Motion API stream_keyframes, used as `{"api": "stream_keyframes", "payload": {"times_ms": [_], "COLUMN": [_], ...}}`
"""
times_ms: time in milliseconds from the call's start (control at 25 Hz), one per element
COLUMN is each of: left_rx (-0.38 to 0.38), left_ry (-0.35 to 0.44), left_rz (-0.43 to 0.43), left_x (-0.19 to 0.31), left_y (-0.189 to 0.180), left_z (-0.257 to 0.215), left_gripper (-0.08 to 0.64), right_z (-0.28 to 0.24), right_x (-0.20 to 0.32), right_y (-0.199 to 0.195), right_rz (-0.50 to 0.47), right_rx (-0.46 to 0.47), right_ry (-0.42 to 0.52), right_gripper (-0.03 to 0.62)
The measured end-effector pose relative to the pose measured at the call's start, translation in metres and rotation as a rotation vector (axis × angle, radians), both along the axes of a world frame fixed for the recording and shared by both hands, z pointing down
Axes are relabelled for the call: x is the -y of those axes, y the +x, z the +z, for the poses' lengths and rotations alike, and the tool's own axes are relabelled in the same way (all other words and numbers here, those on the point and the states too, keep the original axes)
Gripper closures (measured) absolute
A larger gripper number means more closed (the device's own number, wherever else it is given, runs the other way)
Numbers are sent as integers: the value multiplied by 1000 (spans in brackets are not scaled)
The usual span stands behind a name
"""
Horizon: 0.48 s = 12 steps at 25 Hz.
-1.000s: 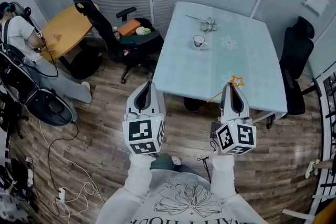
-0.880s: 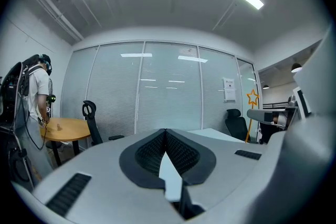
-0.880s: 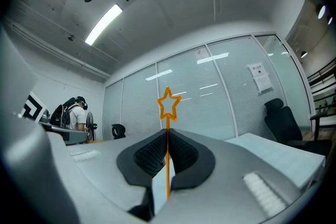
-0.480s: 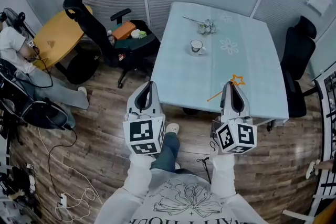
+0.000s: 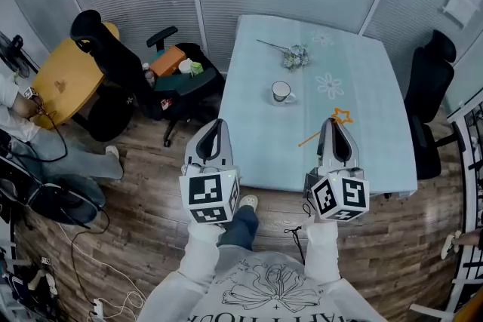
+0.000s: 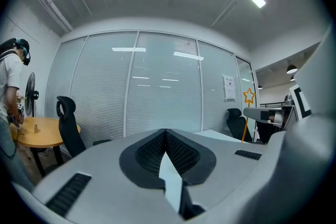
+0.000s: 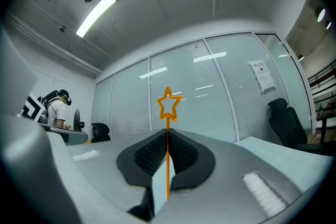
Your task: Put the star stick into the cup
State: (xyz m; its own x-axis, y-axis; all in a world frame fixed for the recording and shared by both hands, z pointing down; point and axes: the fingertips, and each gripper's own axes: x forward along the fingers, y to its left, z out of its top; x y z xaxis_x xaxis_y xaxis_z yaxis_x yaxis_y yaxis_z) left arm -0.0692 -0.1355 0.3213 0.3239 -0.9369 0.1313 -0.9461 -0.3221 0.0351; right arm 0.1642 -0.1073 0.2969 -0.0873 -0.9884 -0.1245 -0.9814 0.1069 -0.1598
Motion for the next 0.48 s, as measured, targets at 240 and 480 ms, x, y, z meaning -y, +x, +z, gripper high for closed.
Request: {"api": "stream_keyframes", "payload": {"times_ms": [240, 480], "left_rx": [-2, -4], "left_ry": [-1, -9], "left_rz": [30, 64], "left_x": [75, 134], "left_y": [10, 21], "left_z": [-2, 4], "left_gripper": [554, 554], "right_z": [-6, -2], "right_x": [71, 127], "right_y": [1, 4], "right_rz": [11, 21], "right_rx": [-7, 0], "right_ry": [3, 3], "right_gripper": [577, 578]}}
